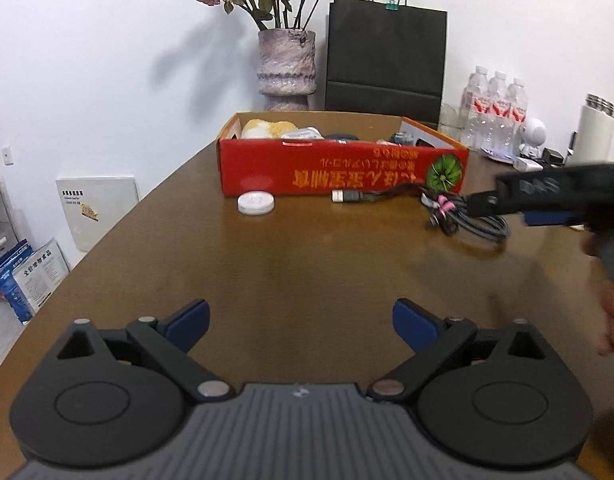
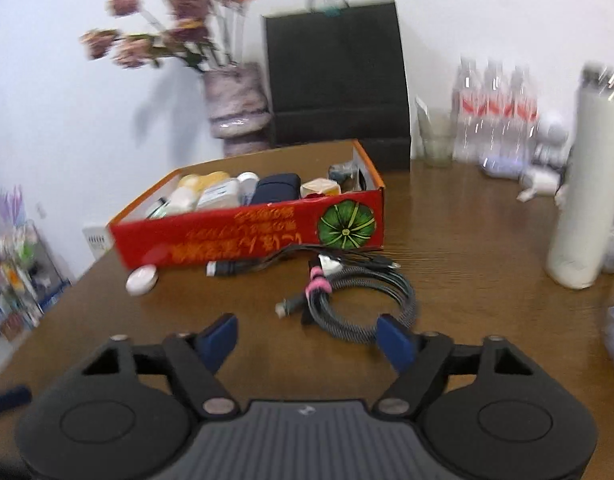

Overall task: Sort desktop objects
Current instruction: 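Grasp the thin black cable with the left gripper while the right grasps the braided cable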

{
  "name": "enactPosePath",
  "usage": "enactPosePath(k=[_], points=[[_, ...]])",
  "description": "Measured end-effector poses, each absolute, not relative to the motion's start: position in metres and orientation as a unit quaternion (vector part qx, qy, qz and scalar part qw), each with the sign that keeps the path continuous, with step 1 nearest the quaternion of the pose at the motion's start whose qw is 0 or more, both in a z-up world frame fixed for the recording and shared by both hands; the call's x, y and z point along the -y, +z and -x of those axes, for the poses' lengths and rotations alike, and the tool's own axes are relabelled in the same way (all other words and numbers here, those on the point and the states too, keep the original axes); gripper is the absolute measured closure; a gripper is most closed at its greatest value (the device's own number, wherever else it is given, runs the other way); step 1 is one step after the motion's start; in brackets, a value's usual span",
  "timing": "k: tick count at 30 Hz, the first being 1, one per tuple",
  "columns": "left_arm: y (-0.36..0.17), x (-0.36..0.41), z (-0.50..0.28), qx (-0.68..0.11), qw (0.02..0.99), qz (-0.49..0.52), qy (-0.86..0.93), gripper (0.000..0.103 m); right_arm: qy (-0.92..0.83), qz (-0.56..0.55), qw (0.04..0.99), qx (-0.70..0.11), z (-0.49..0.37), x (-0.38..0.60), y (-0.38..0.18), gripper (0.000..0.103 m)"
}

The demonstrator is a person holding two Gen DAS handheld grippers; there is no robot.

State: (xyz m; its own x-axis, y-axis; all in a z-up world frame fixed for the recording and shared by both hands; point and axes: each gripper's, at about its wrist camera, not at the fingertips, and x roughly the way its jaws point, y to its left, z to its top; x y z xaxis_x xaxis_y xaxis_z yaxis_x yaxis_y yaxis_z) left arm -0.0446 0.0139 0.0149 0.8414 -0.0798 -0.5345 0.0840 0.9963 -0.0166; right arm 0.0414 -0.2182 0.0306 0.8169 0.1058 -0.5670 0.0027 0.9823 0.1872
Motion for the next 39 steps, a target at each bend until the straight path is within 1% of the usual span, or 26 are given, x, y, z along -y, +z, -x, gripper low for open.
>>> enactPosePath(k=[2,4,6,7,9,10,12,14,18,21,23,25,28,29,30,31,32,35,38,39], points=[[0.016,-0.011,0.034,-0.277,0.960,-0.008,-0.052,0.010,0.029,-0.112,0.941,-0.318,-0.073,0.222,0.024,0.049],[0.017,-0.007,0.023,-0.276,0.959,-0.015,-0.060,0.015,0.012,-0.111,0.936,-0.334,-0.099,0.224,0.017,0.052],[0.019,-0.002,0.010,-0.275,0.959,-0.024,-0.068,0.019,0.003,-0.109,0.933,-0.344,-0.114,0.224,0.010,0.062],[0.019,-0.001,0.002,-0.275,0.958,-0.029,-0.071,0.022,0.002,-0.109,0.930,-0.352,-0.119,0.225,0.005,0.073],[0.022,0.006,-0.017,-0.273,0.957,-0.042,-0.083,0.033,0.021,-0.113,0.930,-0.348,-0.119,0.228,0.001,0.080],[0.023,0.010,-0.027,-0.271,0.957,-0.047,-0.091,0.036,0.030,-0.106,0.932,-0.346,-0.117,0.228,0.001,0.086],[0.025,0.021,-0.049,-0.266,0.956,-0.056,-0.109,0.044,0.040,-0.087,0.934,-0.345,-0.110,0.230,0.002,0.086],[0.026,0.037,-0.071,-0.262,0.953,-0.076,-0.133,0.048,0.053,-0.077,0.935,-0.341,-0.100,0.236,0.001,0.087],[0.018,0.075,-0.110,-0.257,0.943,-0.130,-0.167,0.052,0.095,-0.116,0.936,-0.317,-0.080,0.263,-0.009,0.086],[0.008,0.087,-0.133,-0.261,0.940,-0.150,-0.158,0.052,0.108,-0.158,0.928,-0.320,-0.080,0.280,-0.013,0.084],[0.004,0.088,-0.144,-0.275,0.935,-0.147,-0.167,0.053,0.103,-0.147,0.931,-0.318,-0.079,0.279,-0.012,0.084],[-0.001,0.089,-0.151,-0.293,0.929,-0.151,-0.169,0.058,0.100,-0.126,0.935,-0.315,-0.078,0.273,-0.010,0.084],[-0.004,0.095,-0.147,-0.294,0.926,-0.173,-0.161,0.061,0.094,-0.097,0.940,-0.312,-0.077,0.266,-0.009,0.084],[-0.004,0.097,-0.143,-0.294,0.925,-0.183,-0.154,0.070,0.095,-0.090,0.941,-0.312,-0.077,0.264,-0.008,0.084],[-0.004,0.098,-0.138,-0.293,0.926,-0.190,-0.143,0.082,0.096,-0.086,0.941,-0.313,-0.076,0.263,-0.008,0.084],[-0.003,0.099,-0.133,-0.291,0.928,-0.191,-0.130,0.085,0.097,-0.083,0.941,-0.314,-0.076,0.262,-0.008,0.082],[-0.001,0.098,-0.128,-0.292,0.931,-0.183,-0.120,0.102,0.098,-0.082,0.940,-0.316,-0.076,0.261,-0.008,0.082],[0.001,0.085,-0.116,-0.335,0.925,-0.109,-0.139,0.102,0.096,-0.075,0.939,-0.321,-0.074,0.258,-0.008,0.080],[0.008,0.083,-0.098,-0.321,0.930,-0.109,-0.144,0.100,0.095,-0.064,0.941,-0.319,-0.071,0.254,-0.008,0.080],[0.013,0.083,-0.095,-0.307,0.932,-0.116,-0.154,0.095,0.096,-0.062,0.941,-0.320,-0.071,0.252,-0.008,0.079]])
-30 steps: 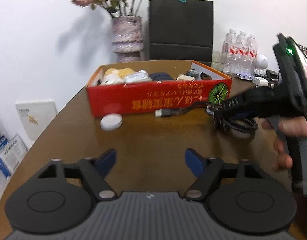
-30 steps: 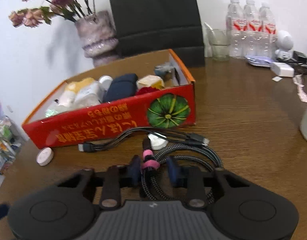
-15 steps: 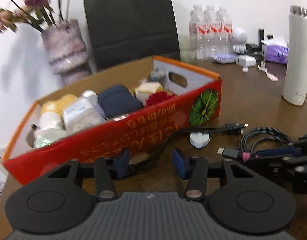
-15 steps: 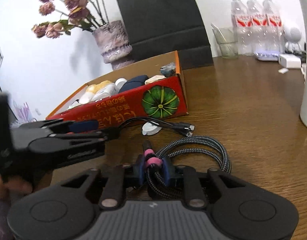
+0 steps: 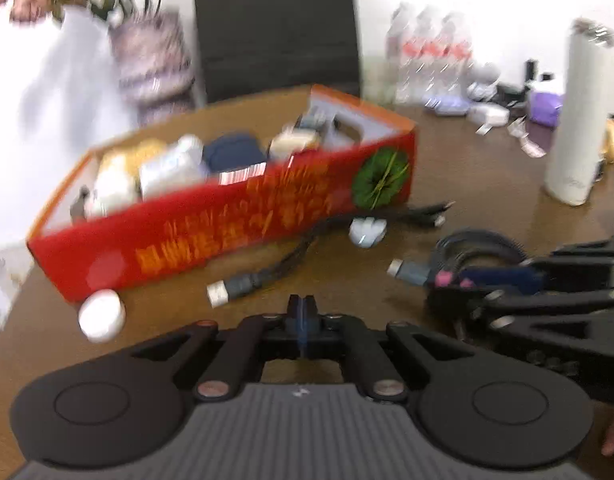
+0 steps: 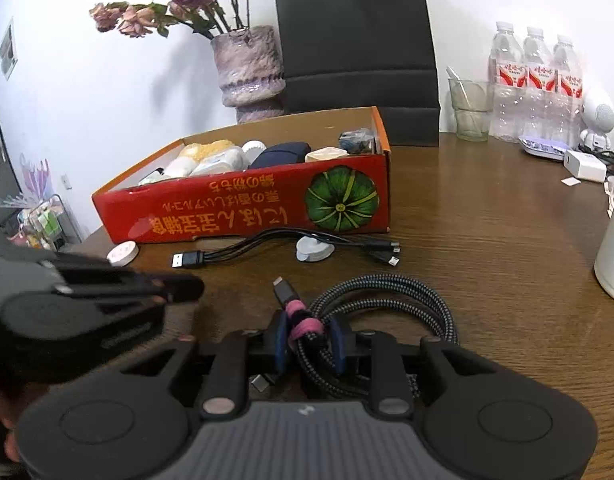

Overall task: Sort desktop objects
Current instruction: 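Grasp the thin black cable with the left gripper while the right grasps the braided cable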

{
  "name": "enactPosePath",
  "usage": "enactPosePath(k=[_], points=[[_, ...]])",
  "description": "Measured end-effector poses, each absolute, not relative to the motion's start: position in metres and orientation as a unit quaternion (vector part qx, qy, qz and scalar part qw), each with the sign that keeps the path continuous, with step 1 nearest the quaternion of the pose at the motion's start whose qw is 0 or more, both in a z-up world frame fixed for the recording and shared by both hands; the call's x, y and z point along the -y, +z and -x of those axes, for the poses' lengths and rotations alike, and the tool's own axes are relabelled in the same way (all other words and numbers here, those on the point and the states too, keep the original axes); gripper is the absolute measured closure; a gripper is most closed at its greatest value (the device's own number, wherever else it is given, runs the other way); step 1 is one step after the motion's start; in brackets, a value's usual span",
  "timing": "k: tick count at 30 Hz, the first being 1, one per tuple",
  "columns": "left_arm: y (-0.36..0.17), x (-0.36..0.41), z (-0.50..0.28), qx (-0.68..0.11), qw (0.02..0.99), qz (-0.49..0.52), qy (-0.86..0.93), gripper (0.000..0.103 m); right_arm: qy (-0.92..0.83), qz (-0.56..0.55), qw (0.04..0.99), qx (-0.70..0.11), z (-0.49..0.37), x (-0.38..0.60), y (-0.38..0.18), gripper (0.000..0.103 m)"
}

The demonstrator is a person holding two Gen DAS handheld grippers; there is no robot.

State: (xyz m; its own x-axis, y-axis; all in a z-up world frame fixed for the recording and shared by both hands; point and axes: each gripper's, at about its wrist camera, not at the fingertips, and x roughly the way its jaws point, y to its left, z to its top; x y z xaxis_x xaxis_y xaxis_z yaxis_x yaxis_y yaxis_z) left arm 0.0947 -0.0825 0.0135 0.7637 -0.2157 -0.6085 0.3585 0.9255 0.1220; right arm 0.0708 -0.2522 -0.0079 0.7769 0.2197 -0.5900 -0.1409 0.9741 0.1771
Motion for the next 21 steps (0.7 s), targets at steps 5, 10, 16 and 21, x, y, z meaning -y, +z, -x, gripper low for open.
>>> enactPosePath(k=[5,10,16,21], points=[[0.016,0.079,-0.123,-0.292,0.924,-0.168,-0.181,0.038,0.095,-0.050,0.941,-0.321,-0.070,0.248,-0.009,0.077],[0.000,0.057,-0.161,-0.329,0.910,-0.119,-0.223,0.042,0.098,-0.053,0.942,-0.318,-0.070,0.249,-0.010,0.077],[0.002,0.048,-0.127,-0.336,0.915,-0.085,-0.206,0.095,0.098,-0.049,0.942,-0.317,-0.070,0.248,-0.010,0.077],[0.008,0.038,-0.067,-0.359,0.918,-0.021,-0.168,0.097,0.108,-0.050,0.942,-0.314,-0.069,0.247,-0.010,0.080]])
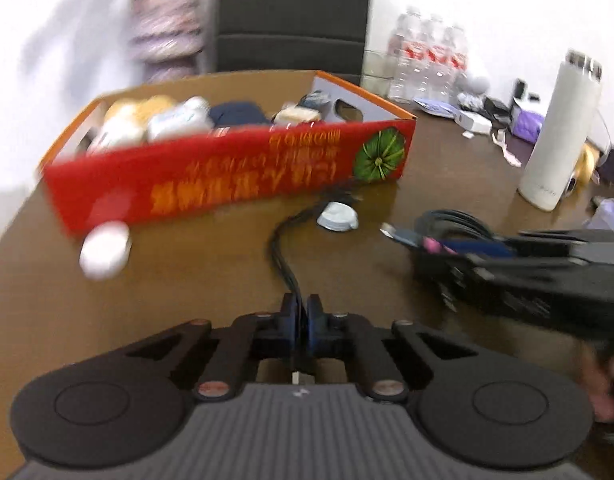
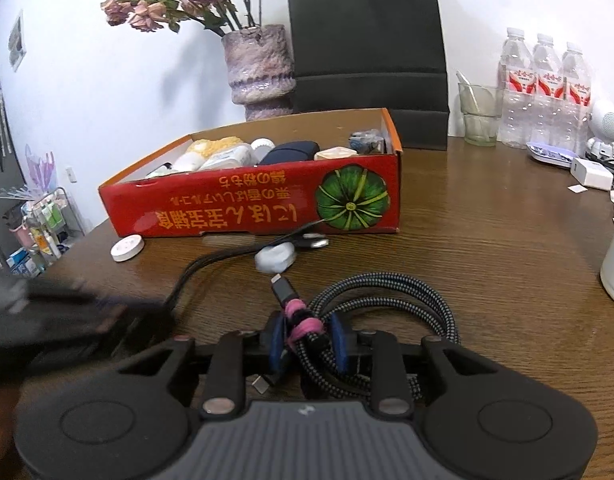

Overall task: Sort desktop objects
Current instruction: 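Grasp the thin black cable with the left gripper while the right grasps the braided cable, then carry both cables into the cardboard box and open both grippers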

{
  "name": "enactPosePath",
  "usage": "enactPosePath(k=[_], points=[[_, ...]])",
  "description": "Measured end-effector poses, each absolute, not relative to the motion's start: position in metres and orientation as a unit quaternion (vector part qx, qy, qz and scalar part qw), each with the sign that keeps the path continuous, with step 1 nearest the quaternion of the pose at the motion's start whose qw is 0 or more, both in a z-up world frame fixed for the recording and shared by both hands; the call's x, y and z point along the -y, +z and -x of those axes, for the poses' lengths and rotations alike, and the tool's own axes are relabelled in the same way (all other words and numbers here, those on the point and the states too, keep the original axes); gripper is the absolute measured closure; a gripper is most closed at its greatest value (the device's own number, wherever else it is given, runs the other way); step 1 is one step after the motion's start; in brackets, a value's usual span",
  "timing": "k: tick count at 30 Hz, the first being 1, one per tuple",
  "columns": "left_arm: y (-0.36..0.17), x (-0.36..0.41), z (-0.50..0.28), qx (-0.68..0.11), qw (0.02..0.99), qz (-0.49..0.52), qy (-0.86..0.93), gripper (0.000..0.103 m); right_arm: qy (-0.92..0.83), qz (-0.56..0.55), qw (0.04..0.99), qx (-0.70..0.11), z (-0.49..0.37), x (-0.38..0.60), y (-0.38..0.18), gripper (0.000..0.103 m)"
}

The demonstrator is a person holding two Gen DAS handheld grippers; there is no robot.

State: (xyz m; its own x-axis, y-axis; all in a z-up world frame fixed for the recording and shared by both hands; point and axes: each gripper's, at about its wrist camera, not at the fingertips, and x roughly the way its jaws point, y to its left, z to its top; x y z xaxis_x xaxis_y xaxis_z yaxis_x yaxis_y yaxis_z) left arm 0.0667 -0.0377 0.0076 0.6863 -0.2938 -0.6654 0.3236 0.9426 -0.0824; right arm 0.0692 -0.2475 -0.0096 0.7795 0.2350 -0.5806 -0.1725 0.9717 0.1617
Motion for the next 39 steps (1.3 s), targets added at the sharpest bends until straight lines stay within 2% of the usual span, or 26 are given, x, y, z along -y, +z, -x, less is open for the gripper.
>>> enactPosePath(k=[5,10,21,33,39], points=[[0.025,0.020,-0.011,-0.325,0.937,0.012,-0.131,0.100,0.109,-0.041,0.946,-0.304,-0.065,0.244,-0.008,0.084],[0.066,-0.001,0.025,-0.272,0.953,0.020,-0.130,0.100,0.122,-0.025,0.955,-0.271,-0.043,0.233,0.005,0.086],[0.116,-0.019,0.048,-0.188,0.971,0.042,-0.140,0.100,0.130,-0.032,0.972,-0.194,0.018,0.228,0.066,0.087],[0.188,-0.033,-0.042,-0.120,0.980,0.052,-0.151,0.099,0.129,-0.017,0.982,-0.137,-0.075,0.228,0.154,0.087],[0.169,-0.031,-0.119,-0.160,0.976,0.058,-0.136,0.099,0.129,-0.002,0.980,-0.149,-0.151,0.206,0.152,0.086]])
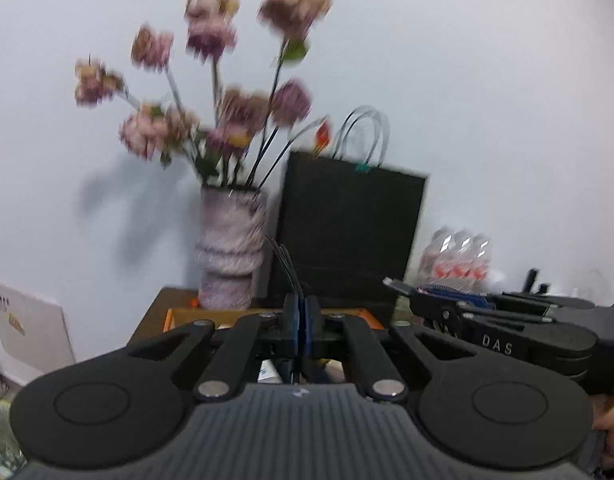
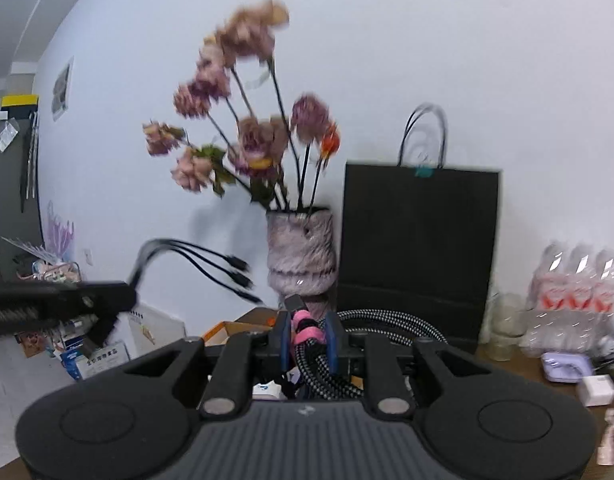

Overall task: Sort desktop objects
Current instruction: 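Carry both cables into the cardboard box and open both grippers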

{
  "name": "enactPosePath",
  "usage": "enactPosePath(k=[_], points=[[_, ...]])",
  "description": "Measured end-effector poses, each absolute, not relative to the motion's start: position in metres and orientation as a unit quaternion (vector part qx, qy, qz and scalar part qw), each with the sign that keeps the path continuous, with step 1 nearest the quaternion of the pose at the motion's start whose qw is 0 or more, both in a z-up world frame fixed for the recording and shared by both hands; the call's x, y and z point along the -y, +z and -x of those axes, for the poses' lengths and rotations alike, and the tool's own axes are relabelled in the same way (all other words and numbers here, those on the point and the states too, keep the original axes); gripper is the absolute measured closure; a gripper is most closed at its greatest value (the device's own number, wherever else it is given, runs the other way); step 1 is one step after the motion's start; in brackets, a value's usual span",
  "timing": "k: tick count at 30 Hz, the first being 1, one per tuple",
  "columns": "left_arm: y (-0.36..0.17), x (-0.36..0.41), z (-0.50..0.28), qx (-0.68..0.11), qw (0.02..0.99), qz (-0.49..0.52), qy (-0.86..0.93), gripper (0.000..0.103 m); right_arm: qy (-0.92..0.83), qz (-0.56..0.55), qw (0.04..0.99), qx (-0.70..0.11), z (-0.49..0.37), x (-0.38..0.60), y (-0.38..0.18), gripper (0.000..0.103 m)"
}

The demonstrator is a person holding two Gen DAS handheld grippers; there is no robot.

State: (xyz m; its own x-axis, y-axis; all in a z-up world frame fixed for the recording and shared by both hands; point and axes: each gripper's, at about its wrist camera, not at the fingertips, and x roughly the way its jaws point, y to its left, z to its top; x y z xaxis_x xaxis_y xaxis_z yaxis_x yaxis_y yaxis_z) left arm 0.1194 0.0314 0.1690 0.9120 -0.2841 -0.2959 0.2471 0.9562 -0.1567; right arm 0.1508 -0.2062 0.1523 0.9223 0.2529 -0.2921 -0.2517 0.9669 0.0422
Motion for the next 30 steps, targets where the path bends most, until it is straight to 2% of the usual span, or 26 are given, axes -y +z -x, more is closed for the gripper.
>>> enactPosePath(k=[10,18,19,20,22,24,30], points=[[0.072,-0.054,-0.213,-0.285,0.952,0.062,-0.096,0.100,0.154,-0.026,0.953,-0.260,-0.249,0.154,0.072,0.086],[0.054,-0.063,-0.225,-0.310,0.948,0.021,-0.070,0.096,0.181,-0.034,0.921,-0.342,-0.275,0.131,0.028,0.085],[0.051,-0.063,-0.228,-0.318,0.946,0.015,-0.061,0.095,0.183,-0.039,0.920,-0.345,-0.274,0.132,0.029,0.081],[0.049,-0.064,-0.230,-0.326,0.944,0.012,-0.058,0.092,0.184,-0.046,0.919,-0.346,-0.272,0.135,0.032,0.076],[0.050,-0.068,-0.227,-0.328,0.943,0.019,-0.056,0.087,0.179,-0.054,0.923,-0.335,-0.268,0.143,0.042,0.074],[0.060,-0.073,-0.221,-0.319,0.945,0.038,-0.059,0.068,0.173,-0.060,0.929,-0.321,-0.260,0.153,0.058,0.073],[0.097,-0.071,-0.194,-0.289,0.955,0.035,-0.058,0.045,0.149,-0.051,0.941,-0.299,-0.233,0.170,0.096,0.065]])
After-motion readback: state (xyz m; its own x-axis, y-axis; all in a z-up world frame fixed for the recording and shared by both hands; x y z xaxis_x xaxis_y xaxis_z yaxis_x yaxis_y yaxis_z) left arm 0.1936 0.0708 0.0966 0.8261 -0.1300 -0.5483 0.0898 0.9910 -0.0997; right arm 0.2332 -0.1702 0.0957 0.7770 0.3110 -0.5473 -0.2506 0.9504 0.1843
